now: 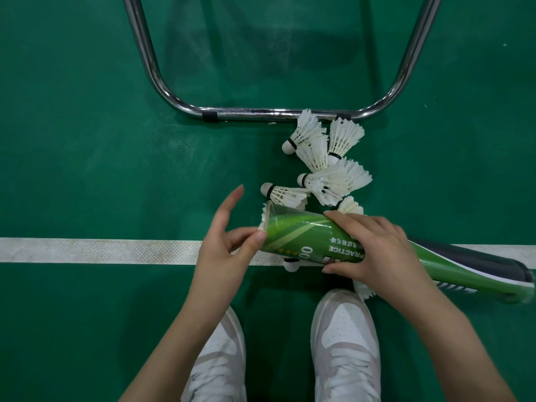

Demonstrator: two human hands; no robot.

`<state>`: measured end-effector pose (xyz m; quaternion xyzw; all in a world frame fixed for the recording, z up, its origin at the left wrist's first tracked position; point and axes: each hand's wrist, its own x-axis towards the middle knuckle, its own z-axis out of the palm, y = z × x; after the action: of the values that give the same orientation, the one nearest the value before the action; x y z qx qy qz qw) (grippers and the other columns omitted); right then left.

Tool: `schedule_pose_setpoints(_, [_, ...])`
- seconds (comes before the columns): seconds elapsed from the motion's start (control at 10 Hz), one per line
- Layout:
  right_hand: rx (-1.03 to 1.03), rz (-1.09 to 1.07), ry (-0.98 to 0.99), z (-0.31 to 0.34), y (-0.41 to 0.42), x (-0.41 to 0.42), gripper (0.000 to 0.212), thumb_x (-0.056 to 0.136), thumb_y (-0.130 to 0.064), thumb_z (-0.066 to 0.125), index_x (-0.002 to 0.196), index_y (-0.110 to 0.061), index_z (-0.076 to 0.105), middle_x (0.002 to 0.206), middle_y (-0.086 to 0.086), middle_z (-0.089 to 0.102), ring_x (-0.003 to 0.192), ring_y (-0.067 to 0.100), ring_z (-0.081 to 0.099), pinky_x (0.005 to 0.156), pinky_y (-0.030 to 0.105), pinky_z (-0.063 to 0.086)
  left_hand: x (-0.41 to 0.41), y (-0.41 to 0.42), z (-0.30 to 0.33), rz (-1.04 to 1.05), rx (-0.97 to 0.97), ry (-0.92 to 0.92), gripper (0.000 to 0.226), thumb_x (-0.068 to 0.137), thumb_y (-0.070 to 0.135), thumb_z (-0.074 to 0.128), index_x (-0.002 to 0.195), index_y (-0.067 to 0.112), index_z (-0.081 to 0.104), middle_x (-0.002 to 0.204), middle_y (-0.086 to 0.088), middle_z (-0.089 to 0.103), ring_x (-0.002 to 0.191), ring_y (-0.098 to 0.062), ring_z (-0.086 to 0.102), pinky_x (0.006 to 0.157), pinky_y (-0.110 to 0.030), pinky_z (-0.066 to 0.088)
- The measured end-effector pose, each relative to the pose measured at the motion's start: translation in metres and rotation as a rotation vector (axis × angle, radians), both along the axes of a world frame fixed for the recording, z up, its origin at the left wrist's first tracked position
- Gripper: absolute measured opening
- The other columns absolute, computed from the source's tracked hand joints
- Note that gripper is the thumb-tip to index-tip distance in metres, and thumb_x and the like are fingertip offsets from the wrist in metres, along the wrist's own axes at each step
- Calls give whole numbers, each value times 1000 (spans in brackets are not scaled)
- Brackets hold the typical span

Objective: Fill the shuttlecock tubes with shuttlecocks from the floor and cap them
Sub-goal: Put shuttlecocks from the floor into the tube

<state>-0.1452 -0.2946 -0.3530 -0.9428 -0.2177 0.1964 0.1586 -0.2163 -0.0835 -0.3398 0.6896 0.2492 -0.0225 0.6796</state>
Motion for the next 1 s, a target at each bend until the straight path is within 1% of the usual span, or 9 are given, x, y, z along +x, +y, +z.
schedule_pose_setpoints(0.1, [1,0,-4,0,0,0,87,57,-57,73,134,-37,39,125,-4,56,113,24,46,92,39,32,0,-2,-2,-33,-4,21,69,82,9,68,126,53,38,77,5,73,81,-2,66,81,-15,47])
schedule_pose_setpoints(0.2, [6,3,-11,-1,0,-1,86,57,-57,73,134,-37,40,125,-4,56,113,25,47,92,40,32,1,-4,-5,-54,6,6,74,78,7,73,125,53,38,80,3,74,84,-10,68,87,-25,49])
schedule_pose_setpoints(0.4, [12,6,-15,-1,-1,-2,86,56,-55,75,133,-36,42,124,-4,56,113,25,47,93,40,31,3,-23,-11,-115,2,-30,84,72,-2,77,127,50,39,94,4,74,91,-7,69,81,-16,51])
schedule_pose_setpoints(0.5, [12,8,-20,-2,-2,-2,86,55,-55,75,133,-36,42,124,-3,57,112,25,47,93,40,31,5,-22,-15,-109,-11,-28,86,73,-5,75,129,50,40,95,1,74,90,-10,70,83,-23,52])
schedule_pose_setpoints(0.6, [5,13,-18,-2,-3,-3,86,56,-56,74,133,-37,41,125,-5,56,113,24,46,93,39,30,6,-21,-17,-163,-47,-22,87,76,-8,71,137,43,36,108,-4,71,98,-15,69,92,-38,53])
schedule_pose_setpoints(0.7, [2,20,-17,-2,-2,-3,85,56,-57,73,133,-38,40,126,-5,55,115,23,45,94,39,30,8,-19,-20,-231,-46,-16,89,80,-8,67,144,42,28,125,2,61,108,-15,63,100,-43,47])
schedule_pose_setpoints(0.8, [5,24,-27,-2,-2,-3,85,57,-57,74,133,-38,40,125,-5,56,114,24,45,93,38,30,9,-16,-20,-273,-52,-23,92,83,-6,64,143,45,17,125,7,60,108,-11,62,102,-38,45])
schedule_pose_setpoints(0.9, [13,21,-33,-2,0,-3,85,57,-57,73,133,-37,41,124,-5,56,113,24,46,92,38,31,10,-15,-18,-241,-73,-35,93,82,-6,65,137,54,18,130,0,59,110,-12,63,101,-36,47])
schedule_pose_setpoints(1.0, [16,22,-44,-3,1,-3,85,57,-57,73,133,-37,41,123,-4,57,112,24,47,92,38,32,9,-15,-15,-202,-37,-40,94,80,-3,69,129,61,21,124,-5,63,106,-11,65,97,-32,50])
